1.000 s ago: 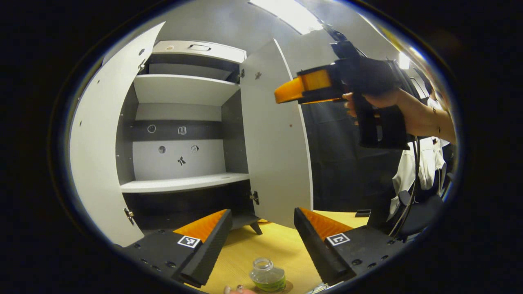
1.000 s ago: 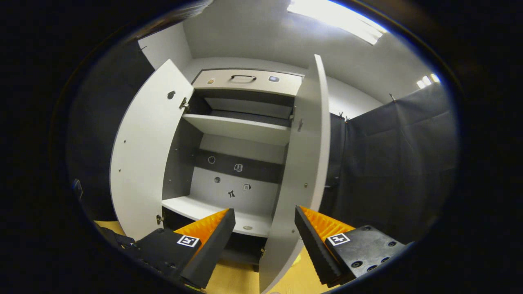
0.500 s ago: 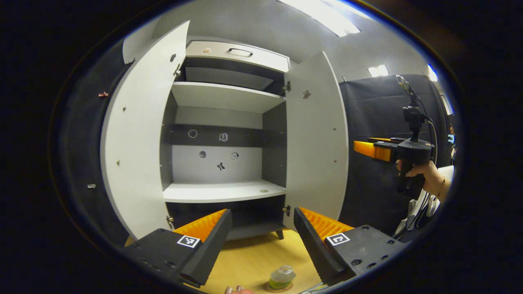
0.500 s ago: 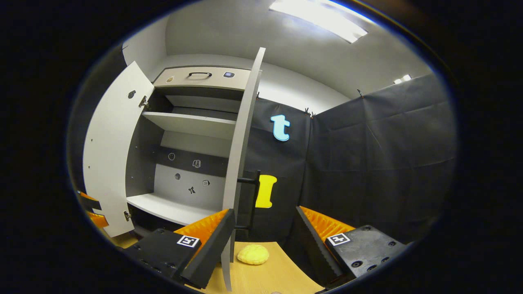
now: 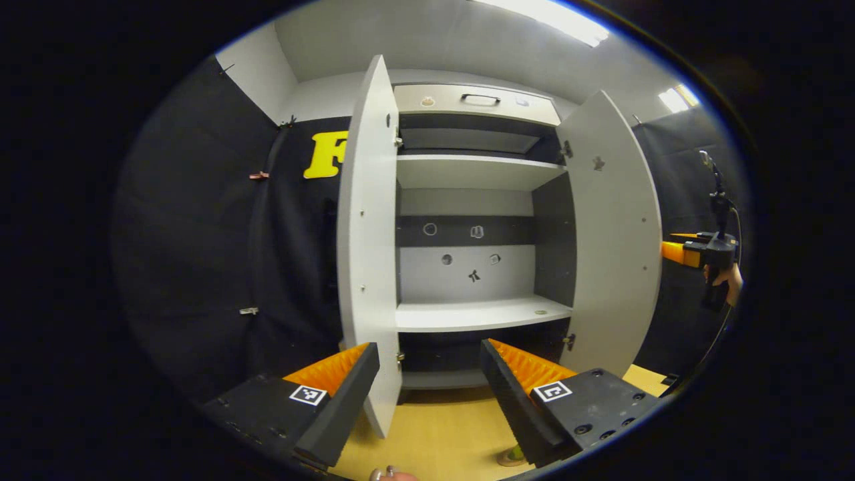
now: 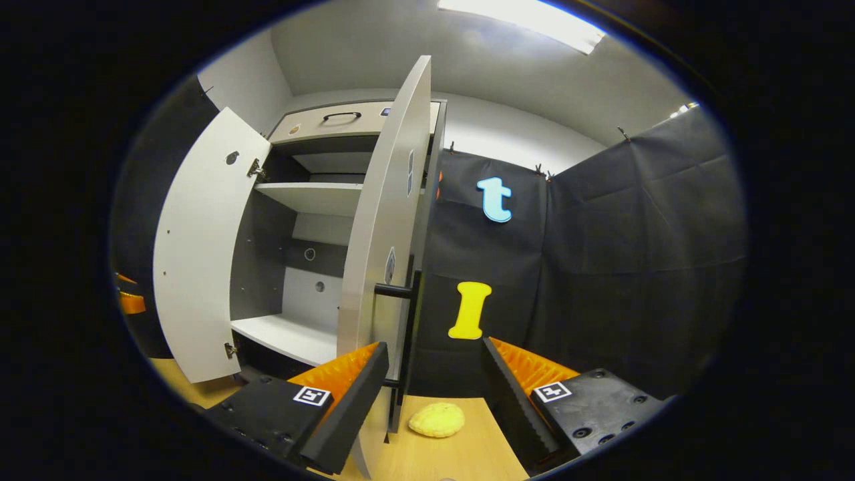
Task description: Grasp the bottle in the cabinet with the left hand and place it on the coaster, then close the right door with the right hand and the left door with the left hand.
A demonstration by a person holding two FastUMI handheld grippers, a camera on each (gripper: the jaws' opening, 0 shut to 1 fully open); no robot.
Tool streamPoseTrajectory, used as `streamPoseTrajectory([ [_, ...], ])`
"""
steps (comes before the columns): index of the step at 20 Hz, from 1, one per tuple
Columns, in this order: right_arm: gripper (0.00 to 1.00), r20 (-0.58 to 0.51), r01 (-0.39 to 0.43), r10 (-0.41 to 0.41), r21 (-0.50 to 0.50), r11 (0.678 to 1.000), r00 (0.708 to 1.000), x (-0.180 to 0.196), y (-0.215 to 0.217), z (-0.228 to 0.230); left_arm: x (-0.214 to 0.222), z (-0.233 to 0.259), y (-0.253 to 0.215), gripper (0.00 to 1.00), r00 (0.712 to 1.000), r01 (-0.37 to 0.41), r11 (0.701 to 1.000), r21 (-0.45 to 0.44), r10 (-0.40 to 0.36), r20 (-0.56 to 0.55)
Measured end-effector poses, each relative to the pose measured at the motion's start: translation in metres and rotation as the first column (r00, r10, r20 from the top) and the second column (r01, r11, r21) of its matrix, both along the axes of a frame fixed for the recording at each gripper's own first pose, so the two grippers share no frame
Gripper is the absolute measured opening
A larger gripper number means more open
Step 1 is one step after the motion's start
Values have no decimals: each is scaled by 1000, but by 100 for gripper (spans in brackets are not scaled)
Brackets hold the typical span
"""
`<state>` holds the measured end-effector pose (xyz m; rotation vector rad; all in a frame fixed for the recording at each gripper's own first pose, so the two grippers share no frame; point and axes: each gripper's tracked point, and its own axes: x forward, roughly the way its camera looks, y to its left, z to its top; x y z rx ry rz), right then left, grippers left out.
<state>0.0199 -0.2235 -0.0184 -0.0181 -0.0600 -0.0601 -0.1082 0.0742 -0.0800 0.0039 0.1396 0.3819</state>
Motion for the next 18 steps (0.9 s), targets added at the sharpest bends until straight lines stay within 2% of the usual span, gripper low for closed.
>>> streamPoseTrajectory([
  [3, 94, -4, -75, 75, 66, 995, 997, 7, 22, -4, -11, 3, 20, 96, 999, -52, 999, 9, 52, -14],
  [6, 94, 4, -111, 111, 44, 993, 994, 12, 40, -2, -15, 10, 34, 96, 997, -83, 996, 23, 83, -8],
  [7, 89, 3, -122, 121, 35, 992, 993, 14, 47, -1, -16, 12, 36, 96, 996, -90, 996, 26, 90, 0],
  [8, 94, 0, -131, 131, 33, 991, 991, 15, 53, -1, -16, 14, 37, 94, 996, -92, 995, 24, 92, 6],
  [9, 94, -1, -145, 145, 32, 989, 989, 15, 61, -1, -17, 13, 38, 96, 996, -89, 996, 18, 89, 6],
  [18, 95, 4, -194, 194, 42, 980, 981, 55, 122, -3, -14, 6, 80, 96, 997, -74, 997, 25, 74, 3],
])
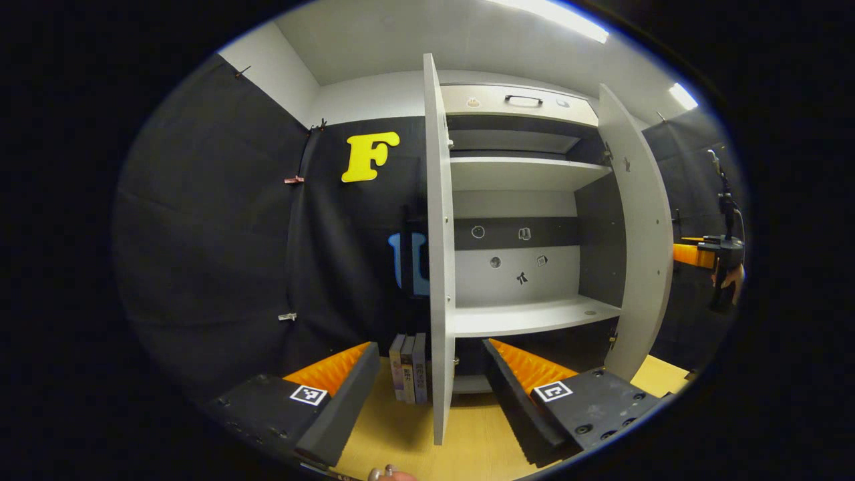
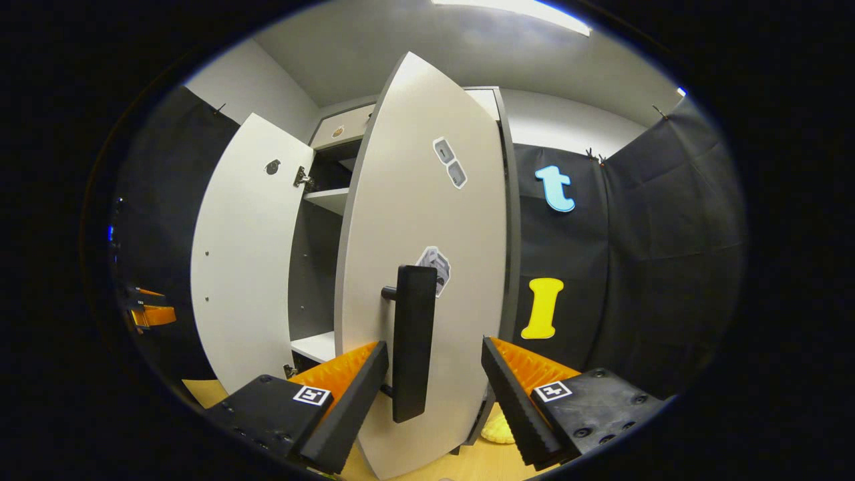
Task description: Grasp the bottle in the cabinet with the left hand and place it on the coaster, then close the right door with the right hand and the left door with the left hand.
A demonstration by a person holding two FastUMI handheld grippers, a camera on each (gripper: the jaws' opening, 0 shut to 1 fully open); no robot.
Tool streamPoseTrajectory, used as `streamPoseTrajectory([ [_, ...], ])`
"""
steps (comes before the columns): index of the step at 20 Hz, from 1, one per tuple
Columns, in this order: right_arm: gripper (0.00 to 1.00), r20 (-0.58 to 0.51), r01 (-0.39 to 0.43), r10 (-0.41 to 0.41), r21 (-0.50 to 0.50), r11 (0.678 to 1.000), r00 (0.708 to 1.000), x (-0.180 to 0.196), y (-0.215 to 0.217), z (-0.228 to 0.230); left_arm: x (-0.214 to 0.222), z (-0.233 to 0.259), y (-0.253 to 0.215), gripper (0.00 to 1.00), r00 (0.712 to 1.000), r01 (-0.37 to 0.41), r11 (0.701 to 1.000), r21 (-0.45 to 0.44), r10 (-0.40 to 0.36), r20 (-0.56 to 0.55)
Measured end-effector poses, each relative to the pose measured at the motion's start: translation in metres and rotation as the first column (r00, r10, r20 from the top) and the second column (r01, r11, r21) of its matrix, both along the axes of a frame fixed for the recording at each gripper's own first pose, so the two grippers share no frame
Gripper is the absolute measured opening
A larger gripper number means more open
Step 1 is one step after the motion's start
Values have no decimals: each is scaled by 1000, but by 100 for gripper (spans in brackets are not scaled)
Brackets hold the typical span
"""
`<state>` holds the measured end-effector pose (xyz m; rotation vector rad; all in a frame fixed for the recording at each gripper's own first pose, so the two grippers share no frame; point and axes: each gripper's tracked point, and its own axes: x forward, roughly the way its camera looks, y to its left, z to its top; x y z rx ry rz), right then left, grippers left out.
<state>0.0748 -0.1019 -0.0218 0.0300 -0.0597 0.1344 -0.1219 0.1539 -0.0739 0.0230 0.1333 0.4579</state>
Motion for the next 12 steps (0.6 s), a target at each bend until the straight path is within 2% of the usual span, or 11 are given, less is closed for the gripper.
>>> streamPoseTrajectory([
  [3, 95, -22, -21, 21, -4, 1000, 1000, 12, 30, -8, 7, 3, 21, 96, 1000, 17, 1000, 18, -17, -13],
  [6, 96, -11, -38, 38, 2, 999, 999, 9, 55, -5, 11, 11, 44, 96, 999, 42, 999, 34, -41, -18],
  [12, 97, 4, 8, -8, -109, 994, 1000, -13, 69, -5, 33, 27, 83, 96, 995, 94, 994, 64, -95, 19],
])
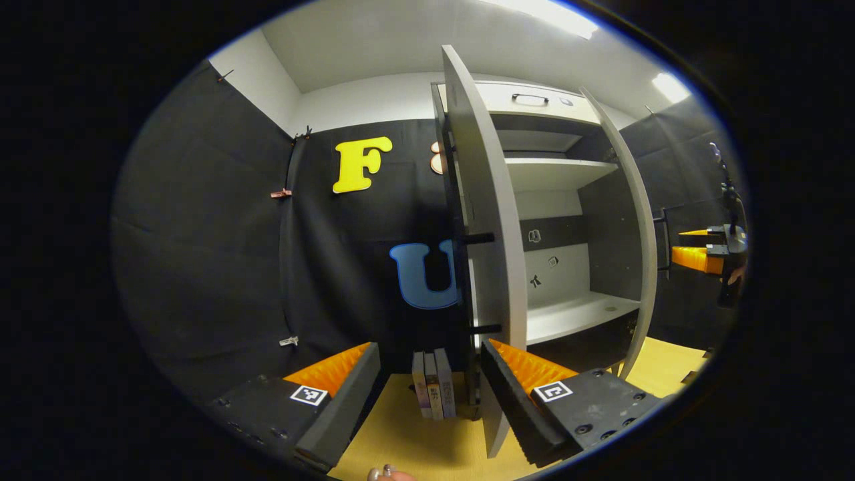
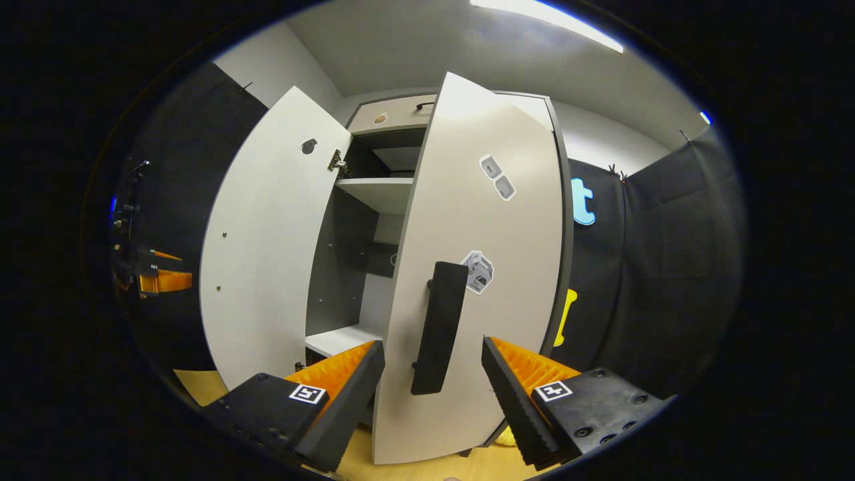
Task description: Grasp the bottle in the cabinet with the left hand and place it on the coaster, then close the right door with the right hand and the left door with the left hand.
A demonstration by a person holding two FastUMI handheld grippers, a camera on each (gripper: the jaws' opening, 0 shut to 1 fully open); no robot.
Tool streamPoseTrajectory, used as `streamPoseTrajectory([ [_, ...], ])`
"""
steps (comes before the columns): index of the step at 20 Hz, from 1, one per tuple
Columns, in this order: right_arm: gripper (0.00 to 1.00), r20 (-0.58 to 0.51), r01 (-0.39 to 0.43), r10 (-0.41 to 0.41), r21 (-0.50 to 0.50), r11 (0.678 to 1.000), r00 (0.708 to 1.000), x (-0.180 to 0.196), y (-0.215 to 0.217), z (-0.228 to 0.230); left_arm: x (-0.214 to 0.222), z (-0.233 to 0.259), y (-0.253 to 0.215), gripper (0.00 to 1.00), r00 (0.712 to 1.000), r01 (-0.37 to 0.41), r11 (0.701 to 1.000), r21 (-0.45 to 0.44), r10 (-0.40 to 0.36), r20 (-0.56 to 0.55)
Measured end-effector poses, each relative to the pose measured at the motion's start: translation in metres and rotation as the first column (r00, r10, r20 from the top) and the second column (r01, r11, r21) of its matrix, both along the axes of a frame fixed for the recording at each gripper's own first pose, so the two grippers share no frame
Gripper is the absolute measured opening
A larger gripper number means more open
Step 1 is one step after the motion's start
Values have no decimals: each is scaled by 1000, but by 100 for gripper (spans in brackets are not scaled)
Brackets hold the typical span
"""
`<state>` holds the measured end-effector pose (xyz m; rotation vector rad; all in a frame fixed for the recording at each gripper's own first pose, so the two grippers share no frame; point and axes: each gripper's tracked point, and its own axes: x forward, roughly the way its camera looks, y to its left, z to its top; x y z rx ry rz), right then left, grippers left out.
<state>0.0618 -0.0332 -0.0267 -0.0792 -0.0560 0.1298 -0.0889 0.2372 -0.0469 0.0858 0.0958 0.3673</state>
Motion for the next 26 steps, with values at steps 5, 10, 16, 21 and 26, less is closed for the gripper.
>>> streamPoseTrajectory([
  [5, 98, -20, 57, -57, -3, 998, 998, -18, -1, -3, 25, 15, -12, 92, 991, 123, 992, -23, -122, 64],
  [10, 97, -34, 113, -112, 7, 994, 993, -39, -10, -6, 33, 16, -27, 91, 976, 207, 978, -38, -204, 77],
  [16, 97, -41, 138, -137, 12, 990, 990, -53, -24, -7, 51, 15, -54, 91, 955, 289, 956, -56, -284, 86],
  [21, 98, -57, 164, -164, 1, 986, 985, -65, -47, -7, 73, 15, -86, 91, 942, 331, 943, -37, -328, 73],
  [26, 97, -64, 180, -179, 16, 983, 982, -74, -72, -8, 97, 14, -115, 91, 933, 354, 933, -55, -350, 81],
])
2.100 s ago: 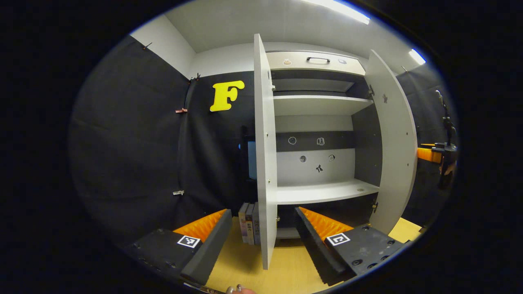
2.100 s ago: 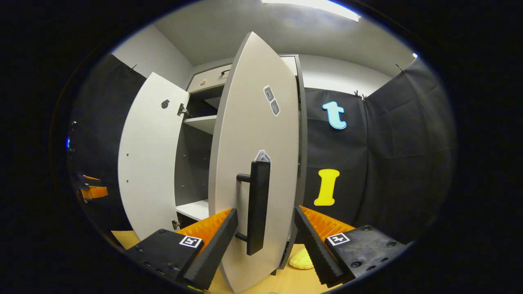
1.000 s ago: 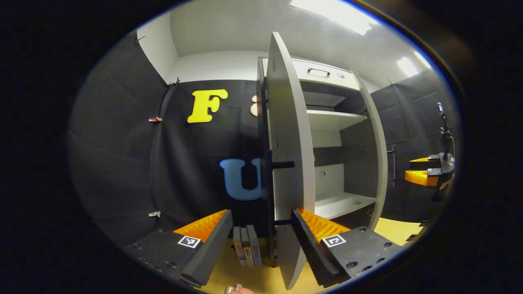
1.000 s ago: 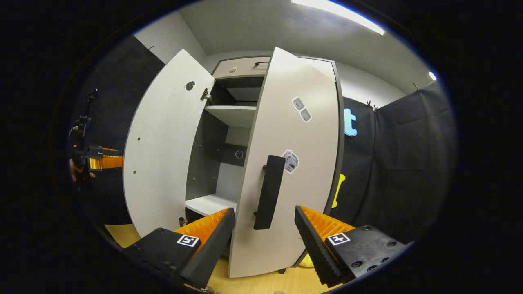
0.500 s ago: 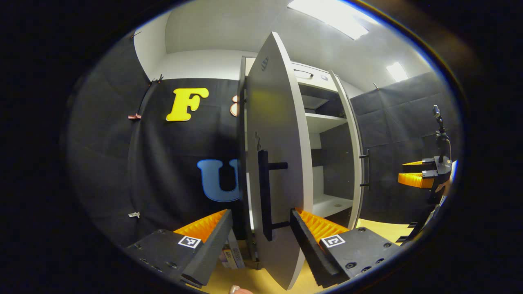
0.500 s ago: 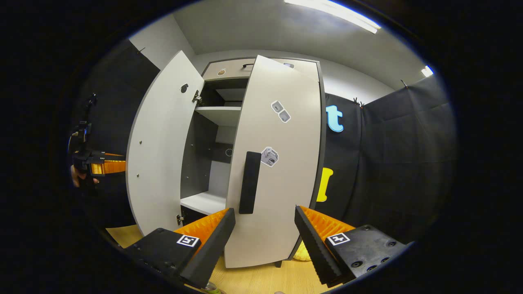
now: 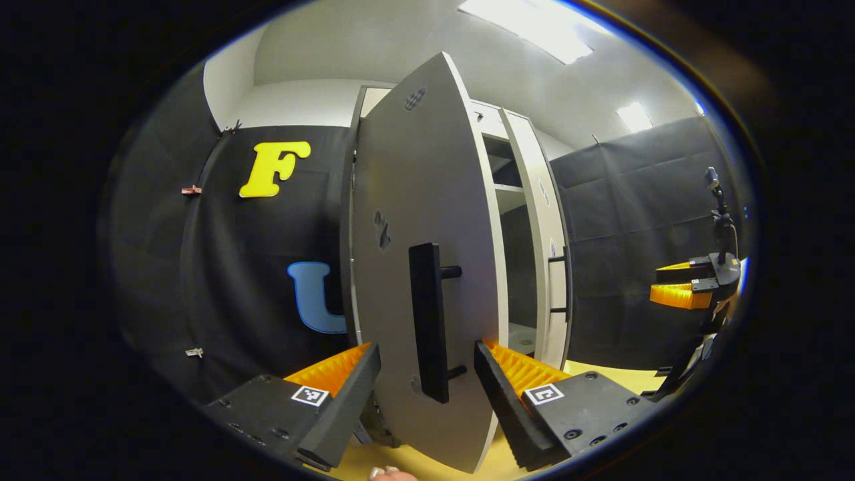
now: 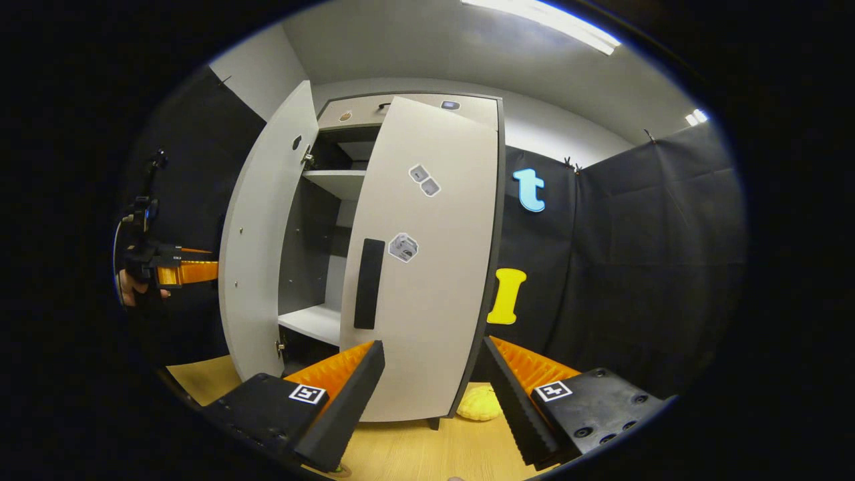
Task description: Grasp the bottle in the cabinet with the left hand and place it on the coaster, then close the right door with the right hand and the left door with the left hand.
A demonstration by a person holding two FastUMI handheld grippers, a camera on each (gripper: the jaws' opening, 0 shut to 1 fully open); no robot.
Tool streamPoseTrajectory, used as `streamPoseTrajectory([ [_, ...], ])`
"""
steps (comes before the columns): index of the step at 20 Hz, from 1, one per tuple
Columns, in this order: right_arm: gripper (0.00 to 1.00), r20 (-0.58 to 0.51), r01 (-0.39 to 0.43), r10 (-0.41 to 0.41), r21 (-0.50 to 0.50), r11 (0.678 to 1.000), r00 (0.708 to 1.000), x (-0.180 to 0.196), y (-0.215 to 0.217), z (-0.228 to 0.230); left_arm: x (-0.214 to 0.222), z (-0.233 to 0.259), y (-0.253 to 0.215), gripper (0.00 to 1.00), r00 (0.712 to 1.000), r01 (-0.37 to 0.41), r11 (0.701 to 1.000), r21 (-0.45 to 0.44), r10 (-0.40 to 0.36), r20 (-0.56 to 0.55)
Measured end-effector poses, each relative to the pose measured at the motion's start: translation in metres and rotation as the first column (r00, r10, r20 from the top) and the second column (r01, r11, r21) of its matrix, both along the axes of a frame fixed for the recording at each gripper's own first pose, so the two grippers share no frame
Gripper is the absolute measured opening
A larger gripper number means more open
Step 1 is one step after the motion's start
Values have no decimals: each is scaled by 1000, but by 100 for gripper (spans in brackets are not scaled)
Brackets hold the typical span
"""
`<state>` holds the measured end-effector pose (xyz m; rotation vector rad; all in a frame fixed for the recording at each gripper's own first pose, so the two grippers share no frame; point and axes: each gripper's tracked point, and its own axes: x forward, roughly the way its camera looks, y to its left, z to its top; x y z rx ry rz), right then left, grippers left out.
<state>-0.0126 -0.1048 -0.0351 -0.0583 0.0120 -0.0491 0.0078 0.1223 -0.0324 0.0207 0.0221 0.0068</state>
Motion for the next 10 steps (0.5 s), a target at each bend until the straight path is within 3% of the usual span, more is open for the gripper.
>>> streamPoseTrajectory([
  [3, 97, 1, 20, -20, -19, 1000, 1000, -3, -13, 1, 15, -3, -21, 92, 1000, 20, 1000, 13, -20, -8],
  [6, 97, -16, 15, -15, -15, 1000, 1000, -6, -18, -4, 23, -8, -53, 92, 996, 88, 996, -11, -89, -16],
  [9, 97, -23, 15, -15, -16, 1000, 1000, -10, -25, -5, 21, -20, -67, 99, 994, 100, 995, -14, -101, -51],
  [10, 97, -17, 15, -15, -9, 1000, 1000, -10, -27, -2, 20, -23, -70, 96, 993, 103, 995, -14, -103, -58],
])
